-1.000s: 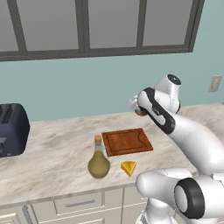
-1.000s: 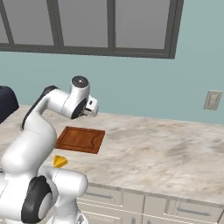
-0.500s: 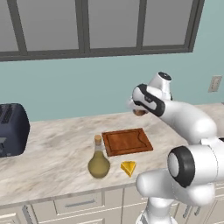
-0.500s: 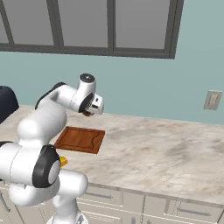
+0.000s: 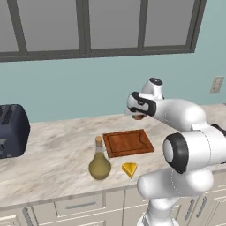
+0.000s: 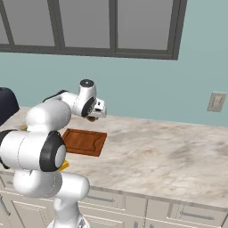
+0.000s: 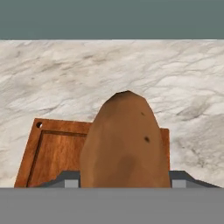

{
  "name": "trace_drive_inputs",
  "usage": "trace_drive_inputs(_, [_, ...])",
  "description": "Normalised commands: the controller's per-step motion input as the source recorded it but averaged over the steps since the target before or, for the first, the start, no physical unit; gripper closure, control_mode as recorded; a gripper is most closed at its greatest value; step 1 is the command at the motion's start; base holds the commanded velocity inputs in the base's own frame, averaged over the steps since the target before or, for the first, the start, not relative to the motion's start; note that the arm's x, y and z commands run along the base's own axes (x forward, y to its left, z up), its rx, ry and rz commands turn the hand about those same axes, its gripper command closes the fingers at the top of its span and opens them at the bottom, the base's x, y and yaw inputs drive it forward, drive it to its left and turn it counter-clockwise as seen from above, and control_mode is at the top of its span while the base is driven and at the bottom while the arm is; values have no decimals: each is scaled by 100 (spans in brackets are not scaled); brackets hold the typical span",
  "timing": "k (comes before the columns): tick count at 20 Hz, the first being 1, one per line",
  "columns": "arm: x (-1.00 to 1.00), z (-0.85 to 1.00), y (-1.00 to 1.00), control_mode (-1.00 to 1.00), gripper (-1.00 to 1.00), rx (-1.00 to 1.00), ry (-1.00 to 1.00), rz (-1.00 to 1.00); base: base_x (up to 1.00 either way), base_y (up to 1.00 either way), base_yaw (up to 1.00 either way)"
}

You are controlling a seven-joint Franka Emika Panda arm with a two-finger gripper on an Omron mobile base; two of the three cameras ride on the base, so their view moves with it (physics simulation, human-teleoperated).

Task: Retrieve the reheated potato from the microwave, then place the potato, cheese, and condiment on the cutting board.

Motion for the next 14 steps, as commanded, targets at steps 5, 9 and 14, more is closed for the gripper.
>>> trace_drive_inputs(5, [0,-33,-5,-100,100,-4,9,11,0,0,0])
trace_drive_inputs(9, [0,-34,0,-100,100,0,1,15,0,0,0])
trace_drive_inputs(14, [0,-38,0,-100,100,-1,0,15,0,0,0])
